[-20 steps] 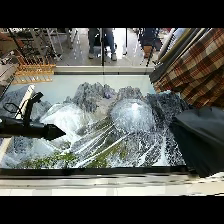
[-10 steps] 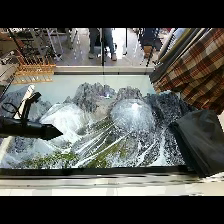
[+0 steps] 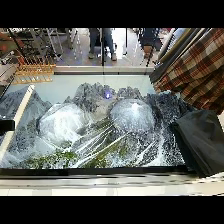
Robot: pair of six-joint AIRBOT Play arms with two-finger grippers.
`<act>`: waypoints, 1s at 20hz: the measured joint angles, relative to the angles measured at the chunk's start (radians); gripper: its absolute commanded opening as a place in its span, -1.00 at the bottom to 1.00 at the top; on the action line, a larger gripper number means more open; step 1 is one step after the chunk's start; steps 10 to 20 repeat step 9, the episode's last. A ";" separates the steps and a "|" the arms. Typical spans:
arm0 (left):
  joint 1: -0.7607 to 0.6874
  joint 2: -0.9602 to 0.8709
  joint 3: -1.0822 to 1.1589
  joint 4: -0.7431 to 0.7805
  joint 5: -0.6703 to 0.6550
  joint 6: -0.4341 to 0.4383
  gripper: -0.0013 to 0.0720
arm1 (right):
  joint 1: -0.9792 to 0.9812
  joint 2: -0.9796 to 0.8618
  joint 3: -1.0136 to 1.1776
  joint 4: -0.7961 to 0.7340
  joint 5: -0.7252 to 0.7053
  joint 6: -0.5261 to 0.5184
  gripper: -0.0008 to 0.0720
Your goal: Fold the clothes and pants, and hang the long-sleeved shirts on hangers.
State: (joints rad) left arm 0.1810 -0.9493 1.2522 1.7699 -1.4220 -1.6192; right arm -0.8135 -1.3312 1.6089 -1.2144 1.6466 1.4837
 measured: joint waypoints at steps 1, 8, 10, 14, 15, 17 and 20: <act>0.002 0.003 0.002 0.007 0.000 -0.022 -0.92 | 0.081 0.008 -0.008 0.007 0.000 -0.003 0.14; 0.003 0.009 0.006 0.022 -0.007 -0.085 -0.92 | 0.580 0.026 -0.043 -0.093 -0.204 -0.193 -0.91; 0.003 0.009 0.006 0.022 -0.007 -0.088 -0.92 | 0.617 0.026 -0.045 -0.122 -0.276 -0.245 -0.92; 0.003 0.009 0.006 0.022 -0.007 -0.088 -0.92 | 0.617 0.026 -0.045 -0.122 -0.276 -0.245 -0.92; 0.003 0.009 0.006 0.022 -0.007 -0.088 -0.92 | 0.617 0.026 -0.045 -0.122 -0.276 -0.245 -0.92; 0.003 0.009 0.006 0.022 -0.007 -0.088 -0.92 | 0.617 0.026 -0.045 -0.122 -0.276 -0.245 -0.92; 0.003 0.009 0.006 0.022 -0.007 -0.088 -0.92 | 0.617 0.026 -0.045 -0.122 -0.276 -0.245 -0.92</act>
